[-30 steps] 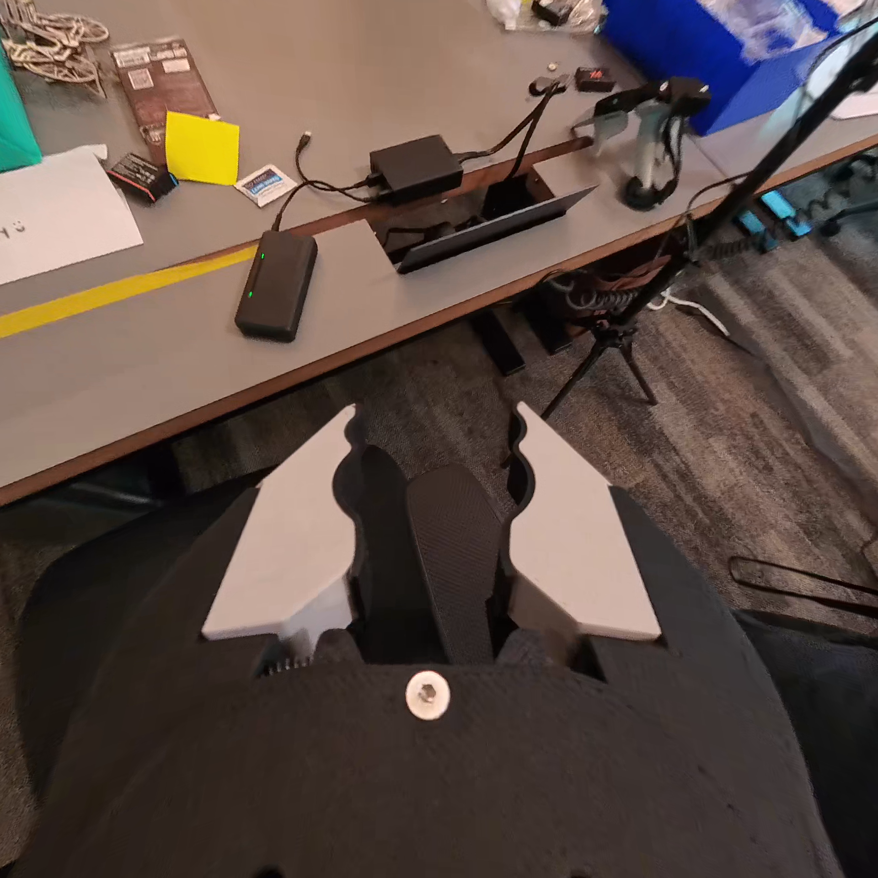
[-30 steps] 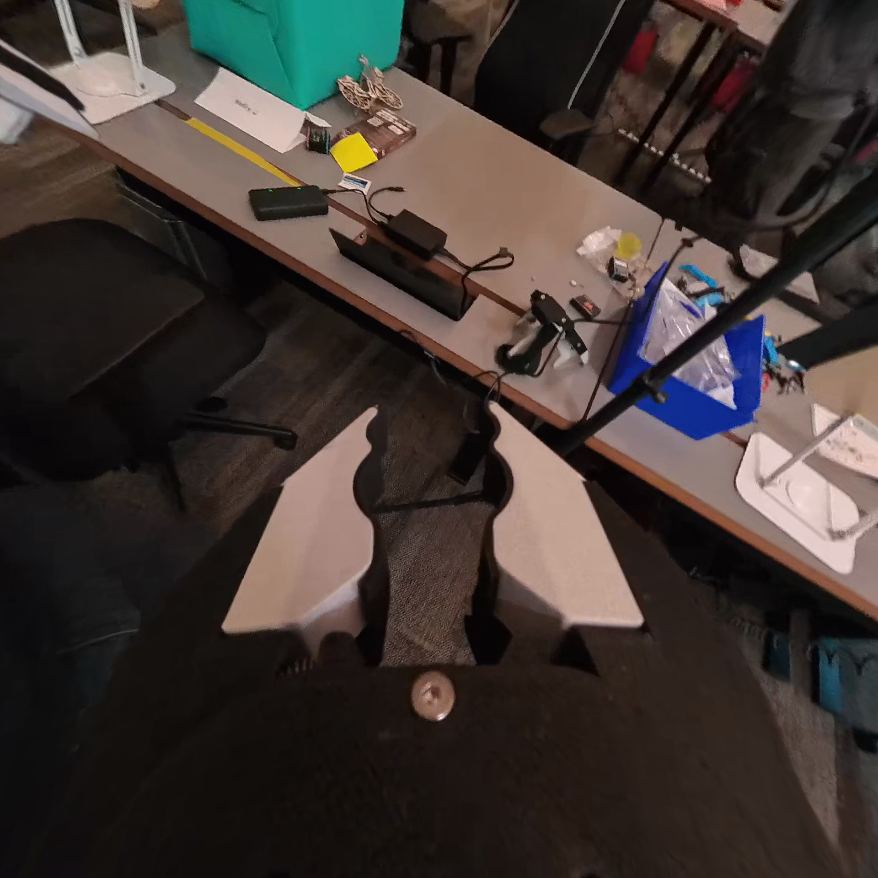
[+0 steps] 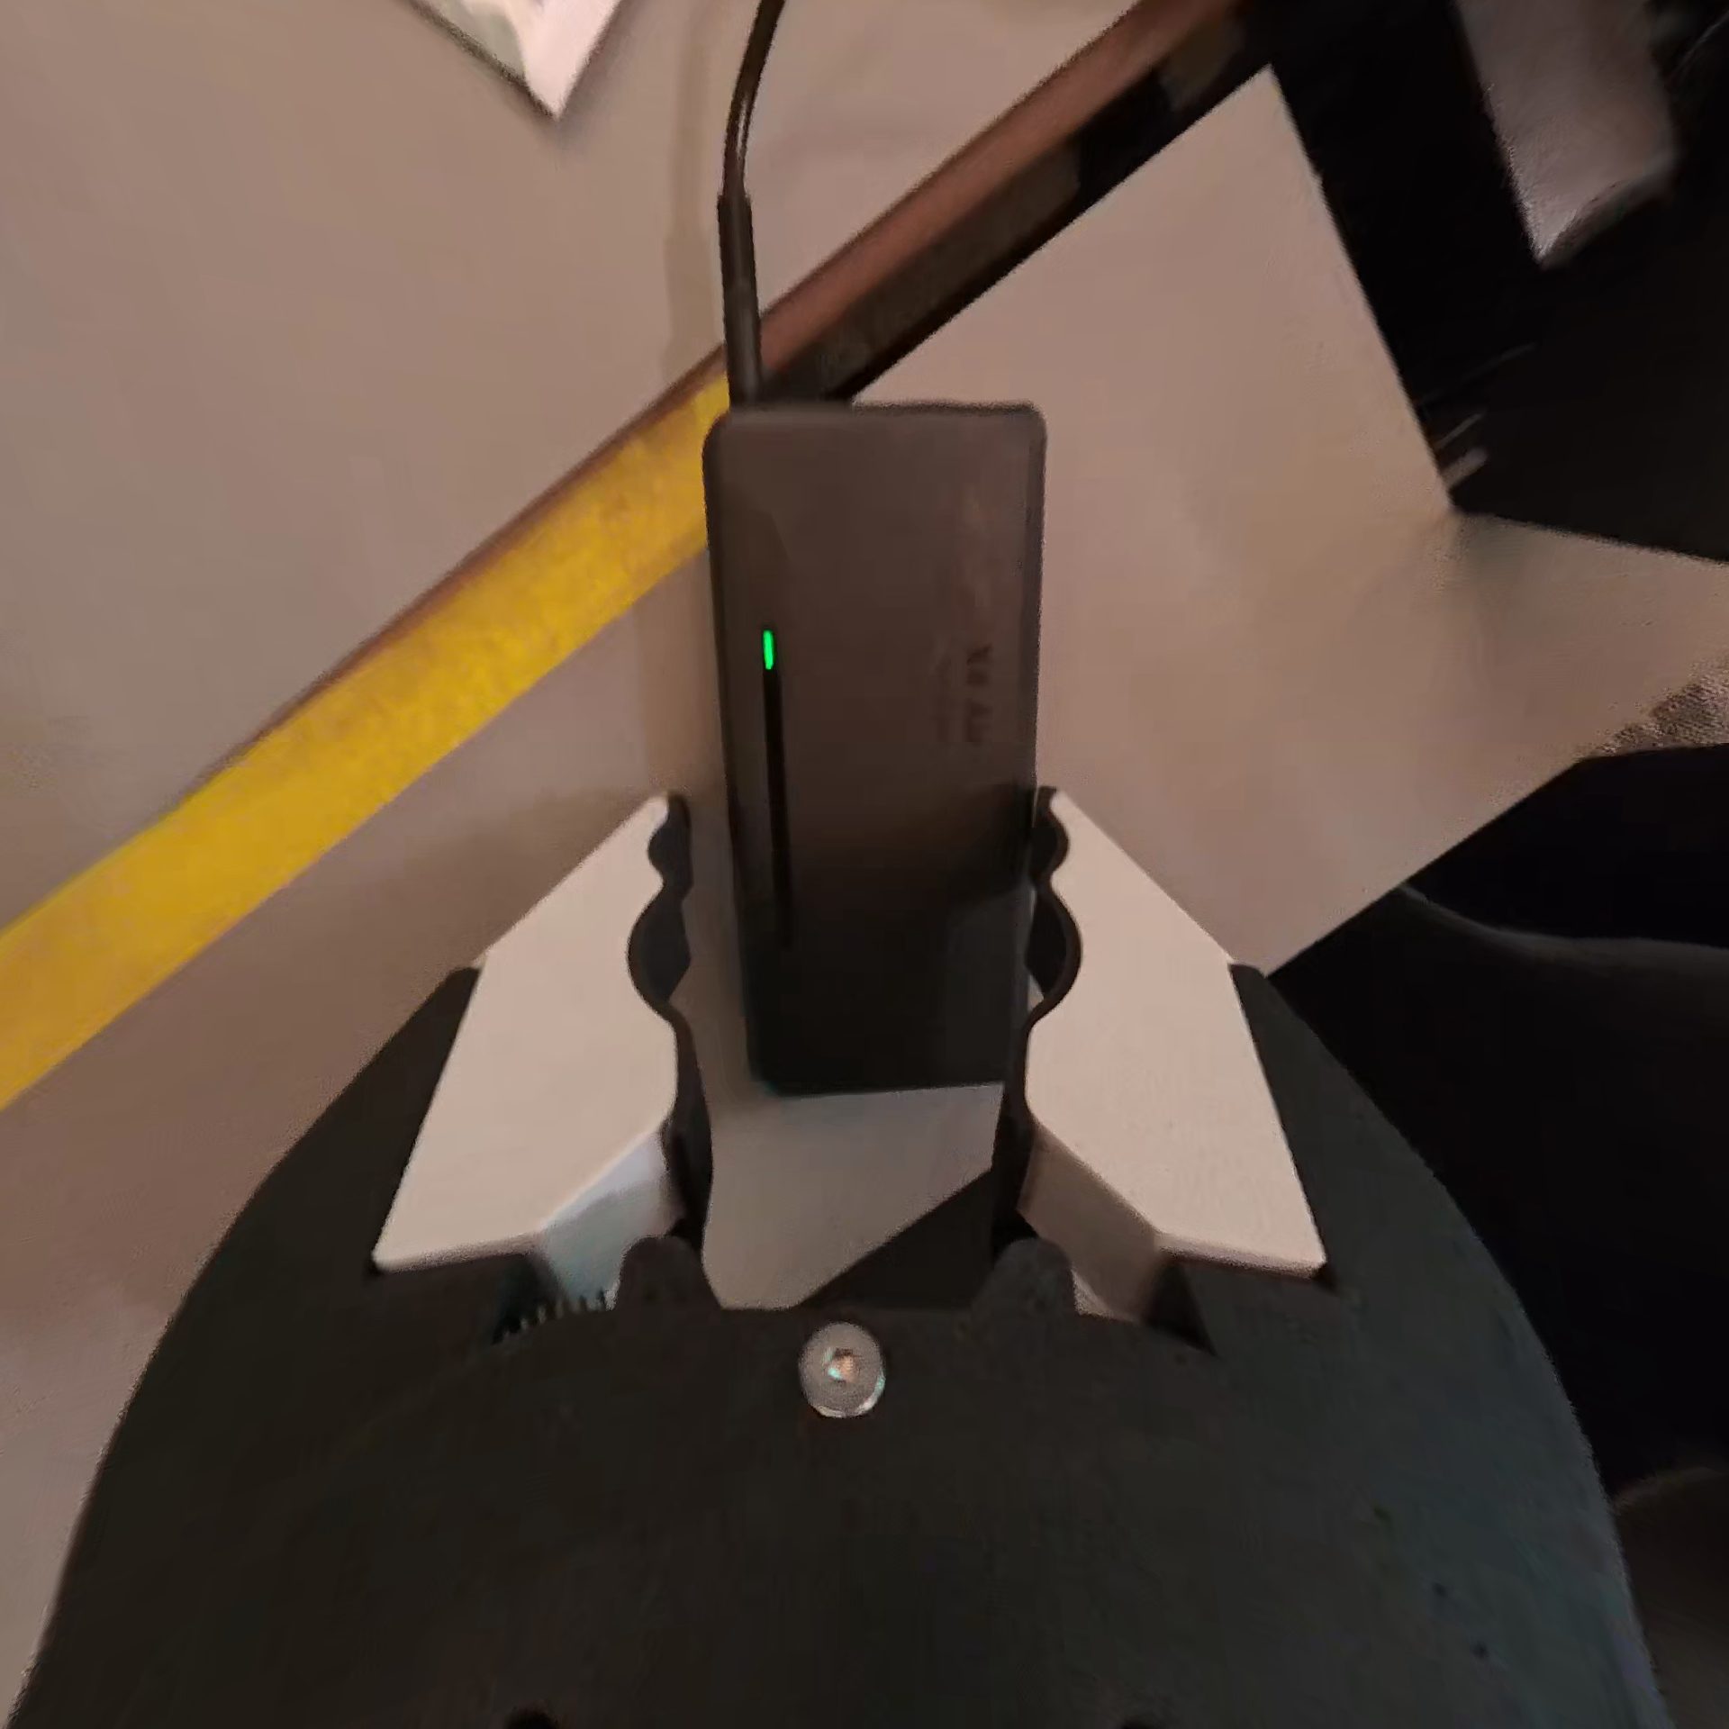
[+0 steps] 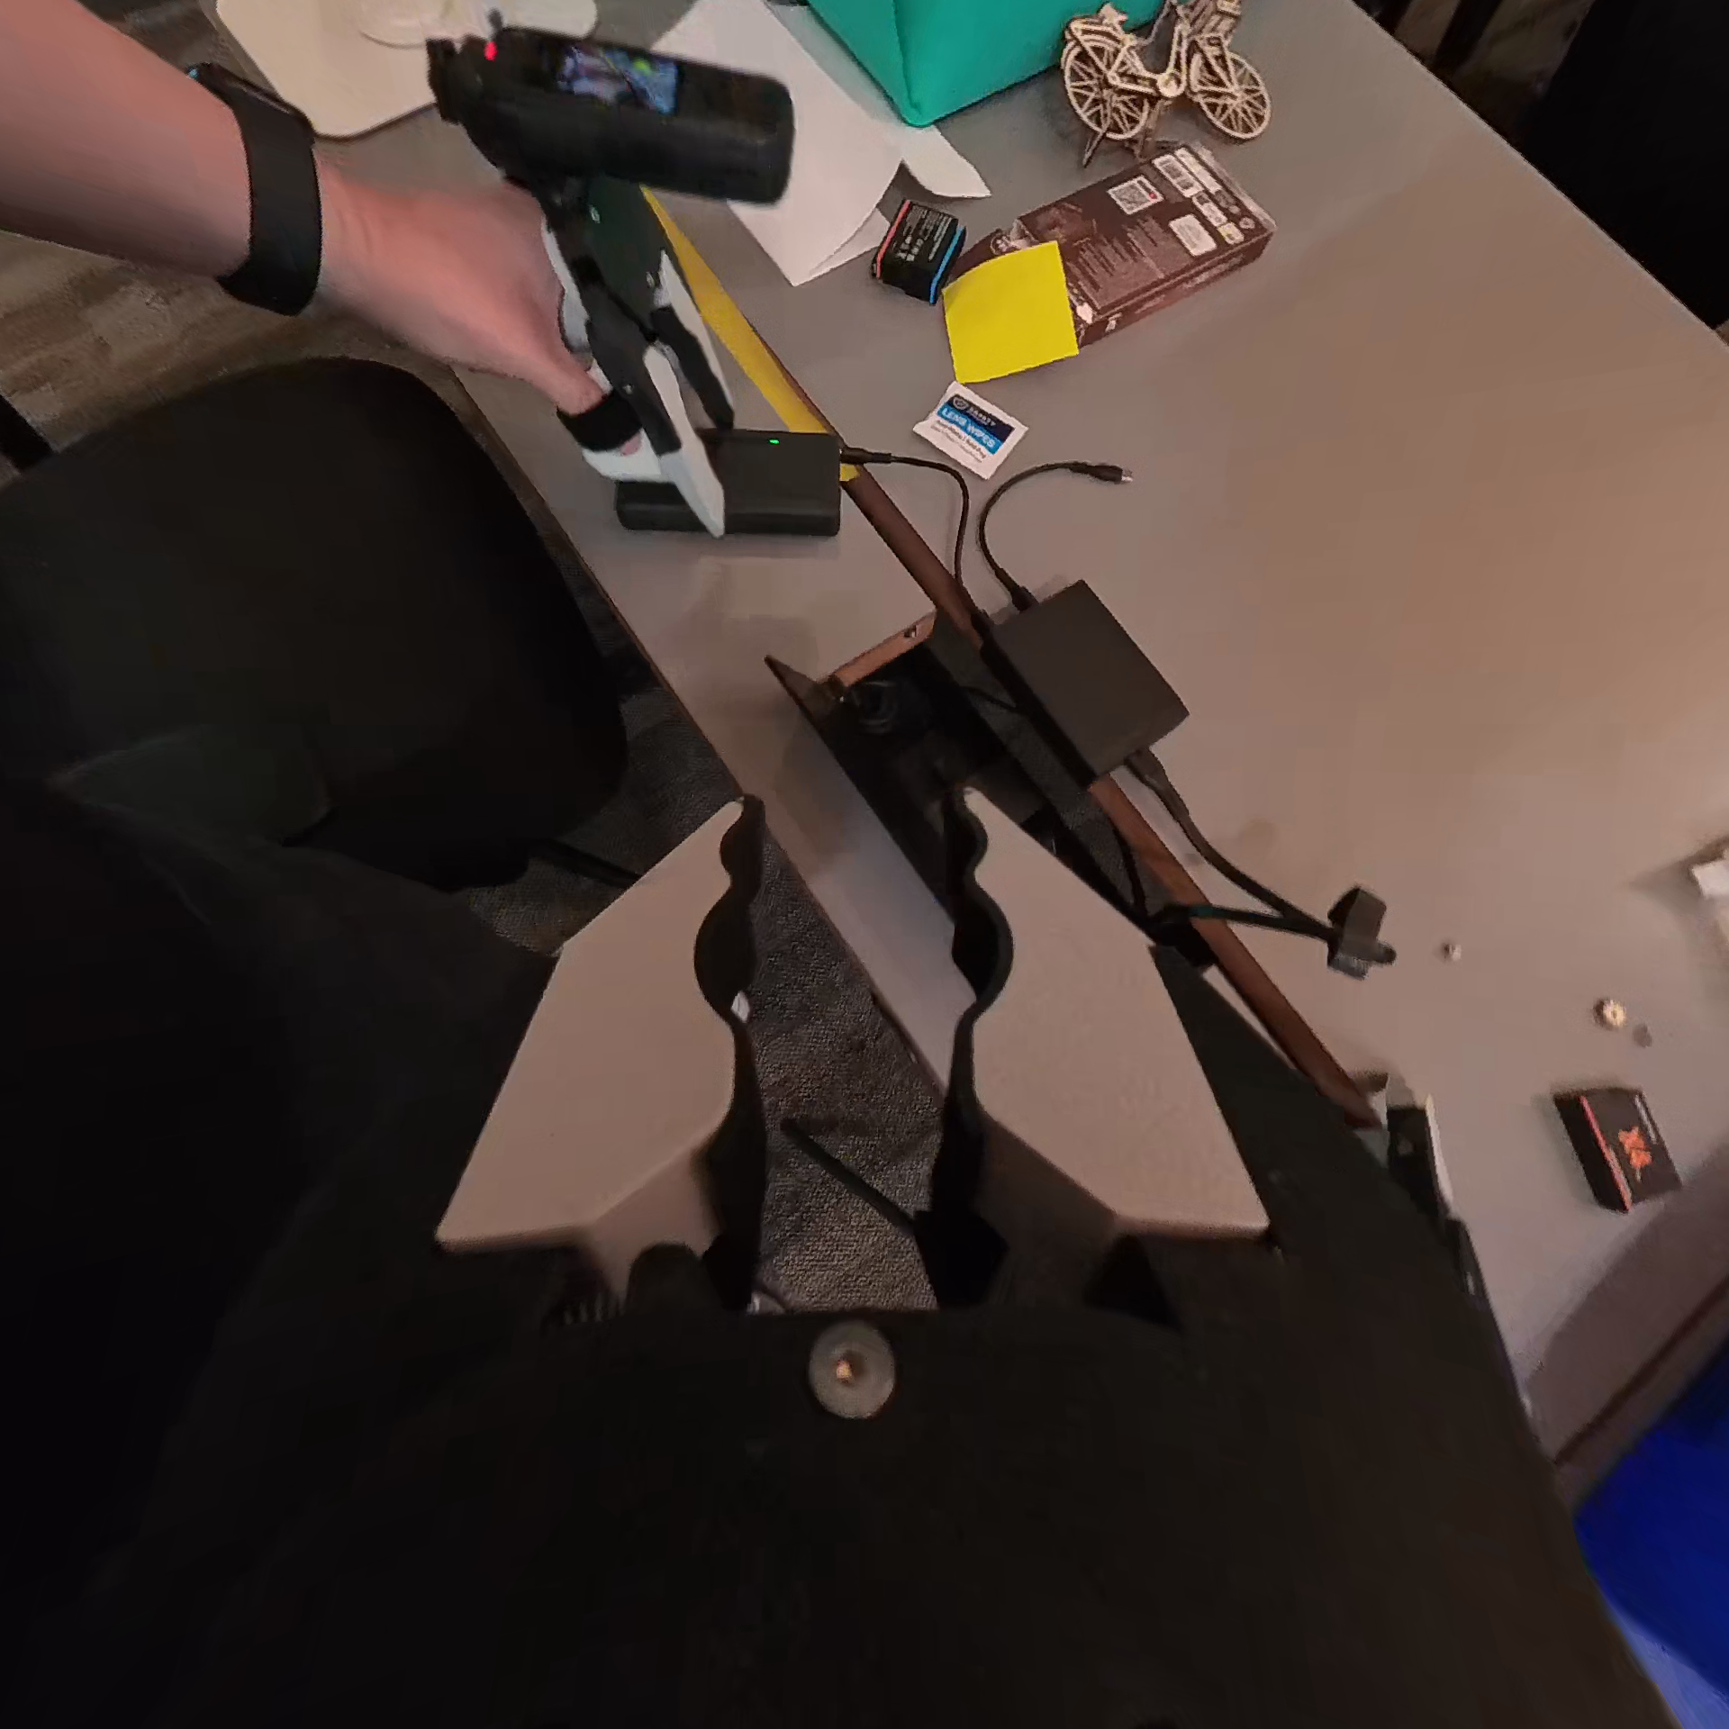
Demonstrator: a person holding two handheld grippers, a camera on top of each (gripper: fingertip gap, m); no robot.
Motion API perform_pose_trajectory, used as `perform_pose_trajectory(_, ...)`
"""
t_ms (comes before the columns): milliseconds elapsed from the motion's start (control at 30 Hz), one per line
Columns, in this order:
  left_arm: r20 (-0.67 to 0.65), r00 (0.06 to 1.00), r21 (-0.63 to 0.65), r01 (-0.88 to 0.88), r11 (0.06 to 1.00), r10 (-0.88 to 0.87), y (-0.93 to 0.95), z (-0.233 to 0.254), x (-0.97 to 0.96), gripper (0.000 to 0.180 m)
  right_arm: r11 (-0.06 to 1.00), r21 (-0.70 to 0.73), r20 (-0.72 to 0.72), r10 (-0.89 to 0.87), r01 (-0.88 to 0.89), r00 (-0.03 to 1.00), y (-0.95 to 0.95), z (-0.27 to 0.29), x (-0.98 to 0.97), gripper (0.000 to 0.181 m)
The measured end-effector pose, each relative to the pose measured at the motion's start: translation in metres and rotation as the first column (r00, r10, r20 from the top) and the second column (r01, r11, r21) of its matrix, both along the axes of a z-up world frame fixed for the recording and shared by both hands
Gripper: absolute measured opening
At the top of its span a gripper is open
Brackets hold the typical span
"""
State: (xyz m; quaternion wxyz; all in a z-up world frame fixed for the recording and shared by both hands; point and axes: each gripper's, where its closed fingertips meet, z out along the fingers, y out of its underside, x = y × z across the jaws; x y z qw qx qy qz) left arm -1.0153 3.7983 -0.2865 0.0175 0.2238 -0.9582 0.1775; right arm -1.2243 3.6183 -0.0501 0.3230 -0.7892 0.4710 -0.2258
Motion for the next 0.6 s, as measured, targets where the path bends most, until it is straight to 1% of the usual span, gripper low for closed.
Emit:
perform_pose_trajectory(100,0.016,1.000,0.023,0.005,1.000,-0.005,-0.002,-0.003,-0.002,0.063,1.000,0.013,0.006,0.025,-0.025,1.000,0.005,-0.007,0.021,0.038)
perform_pose_trajectory(233,0.081,0.996,0.055,0.031,0.998,-0.035,-0.004,-0.002,0.001,0.063,0.997,0.080,-0.028,0.018,-0.015,0.999,0.016,-0.025,0.038,0.038)
perform_pose_trajectory(333,0.178,0.982,0.086,0.045,0.995,-0.060,-0.005,0.001,0.005,0.063,0.993,0.110,-0.107,0.051,-0.039,0.993,0.029,-0.043,0.038,0.038)
perform_pose_trajectory(500,0.229,0.973,0.090,-0.009,0.996,-0.012,-0.005,0.002,0.008,0.063,0.991,0.075,-0.139,0.122,-0.112,0.983,0.038,-0.050,0.038,0.038)
perform_pose_trajectory(600,0.246,0.969,0.091,-0.009,0.996,-0.014,-0.005,0.002,0.008,0.063,0.988,0.095,-0.151,0.134,-0.121,0.979,0.042,-0.051,0.040,0.038)
